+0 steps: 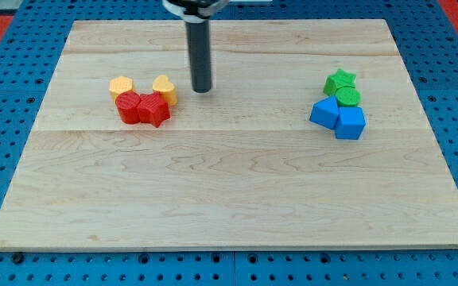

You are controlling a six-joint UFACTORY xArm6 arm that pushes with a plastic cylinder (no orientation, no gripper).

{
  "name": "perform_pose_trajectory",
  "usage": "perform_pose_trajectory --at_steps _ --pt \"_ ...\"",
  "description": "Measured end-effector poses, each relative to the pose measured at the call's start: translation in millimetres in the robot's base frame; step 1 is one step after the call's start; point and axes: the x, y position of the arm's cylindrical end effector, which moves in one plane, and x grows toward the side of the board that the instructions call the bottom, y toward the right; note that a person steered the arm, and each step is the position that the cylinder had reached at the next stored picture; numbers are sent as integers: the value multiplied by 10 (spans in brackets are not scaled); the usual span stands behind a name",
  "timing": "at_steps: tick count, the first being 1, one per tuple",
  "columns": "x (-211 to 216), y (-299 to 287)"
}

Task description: Separate green star from green circle

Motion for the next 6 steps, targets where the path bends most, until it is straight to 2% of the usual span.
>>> perform_pose_trajectory --at_steps 3,4,5,6 --pt "35 -462" --pt "-332 52" --pt "-658 1035" --pt "-692 1972"
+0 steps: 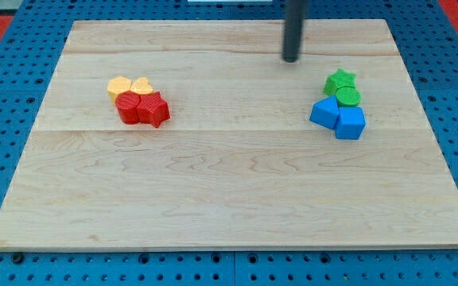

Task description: Separate green star from green circle

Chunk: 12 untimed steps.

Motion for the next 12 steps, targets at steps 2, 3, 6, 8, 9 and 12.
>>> perform_pose_trajectory --at_steps 2,3,6,8,9,12 --pt "548 943" --pt "840 753" --pt "695 584" --pt "212 -664" --pt "163 -722" --pt "44 -1200"
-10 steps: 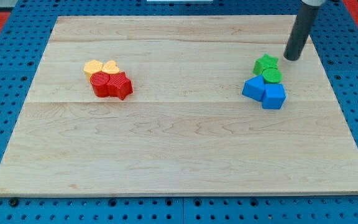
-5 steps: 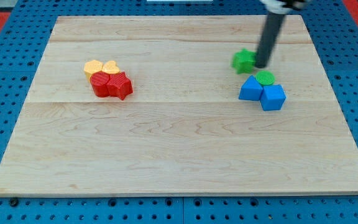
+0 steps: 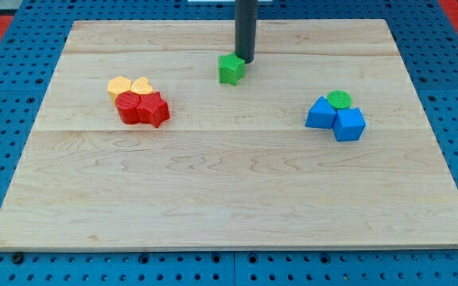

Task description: Separate green star from green circle

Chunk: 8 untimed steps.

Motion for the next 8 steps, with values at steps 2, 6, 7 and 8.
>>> perform_pose_trajectory --at_steps 2,6,7,8 --pt "533 -415" --pt "732 -487" --pt "569 -514" --pt "542 -606"
